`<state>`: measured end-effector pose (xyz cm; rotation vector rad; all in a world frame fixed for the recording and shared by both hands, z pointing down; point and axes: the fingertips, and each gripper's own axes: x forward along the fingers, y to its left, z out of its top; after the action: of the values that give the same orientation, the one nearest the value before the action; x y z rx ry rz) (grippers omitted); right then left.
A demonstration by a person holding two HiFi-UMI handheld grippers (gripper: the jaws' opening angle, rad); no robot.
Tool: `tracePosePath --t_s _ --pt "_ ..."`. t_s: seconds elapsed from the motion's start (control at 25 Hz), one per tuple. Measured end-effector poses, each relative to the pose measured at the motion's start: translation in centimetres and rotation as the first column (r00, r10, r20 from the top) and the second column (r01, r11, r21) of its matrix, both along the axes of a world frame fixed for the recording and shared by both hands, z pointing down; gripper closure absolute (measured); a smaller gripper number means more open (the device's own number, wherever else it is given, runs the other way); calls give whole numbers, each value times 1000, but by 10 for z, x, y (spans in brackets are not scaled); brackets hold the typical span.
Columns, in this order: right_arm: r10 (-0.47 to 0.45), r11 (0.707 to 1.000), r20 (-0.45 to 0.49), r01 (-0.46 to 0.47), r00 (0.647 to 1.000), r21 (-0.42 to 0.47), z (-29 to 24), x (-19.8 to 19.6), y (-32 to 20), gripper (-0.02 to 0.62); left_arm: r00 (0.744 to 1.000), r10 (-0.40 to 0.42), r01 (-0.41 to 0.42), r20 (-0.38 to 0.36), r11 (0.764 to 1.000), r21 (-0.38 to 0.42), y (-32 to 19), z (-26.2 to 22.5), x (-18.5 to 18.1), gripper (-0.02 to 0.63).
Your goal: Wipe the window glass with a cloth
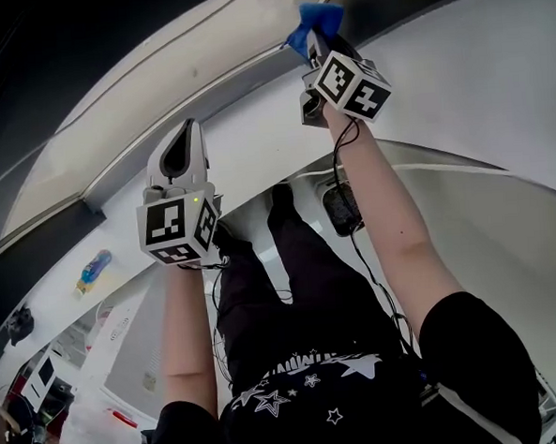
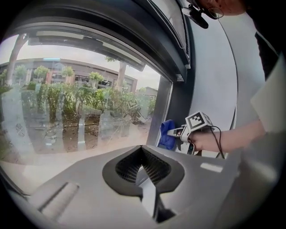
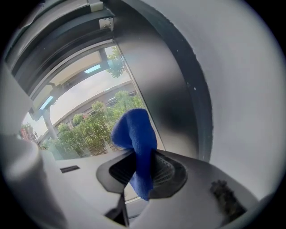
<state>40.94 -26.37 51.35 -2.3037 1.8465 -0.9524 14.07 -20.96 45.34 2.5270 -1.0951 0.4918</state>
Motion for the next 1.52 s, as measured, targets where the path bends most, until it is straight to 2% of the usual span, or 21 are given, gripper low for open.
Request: tracePosePath --t_s 0.2,0.32,0.56,0.64,0.84,0.96,1.16,1.36,1.52 --pt "-69 998 -22 68 997 -16 6 -27 7 518 999 -41 41 6 999 -23 6 12 -23 597" --pt "-145 989 -29 144 989 -35 15 -64 18 518 998 -69 70 11 997 -41 13 18 -46 597" --pt "-377 924 -7 375 926 -76 34 -183 28 518 979 -204 204 12 978 -51 21 30 -122 597" --pt "-458 886 -14 455 889 -86 35 -230 33 518 968 -252 253 8 966 -49 20 34 -154 598" --pt "-688 725 -55 680 724 -108 38 -357 37 518 909 -418 417 5 907 -56 36 45 -244 597" --pt "-756 654 -78 747 650 -119 43 -427 40 518 885 -465 464 10 884 -61 49 52 -298 597" --pt "-827 561 -114 819 550 -122 53 -530 32 518 857 -514 515 27 856 -54 66 64 -366 598" --pt "-873 483 -135 870 469 -96 61 -625 21 518 822 -567 569 46 821 -42 74 80 -424 598" --pt "-895 436 -152 895 420 -94 73 -685 19 518 807 -585 588 78 808 -29 76 90 -458 597"
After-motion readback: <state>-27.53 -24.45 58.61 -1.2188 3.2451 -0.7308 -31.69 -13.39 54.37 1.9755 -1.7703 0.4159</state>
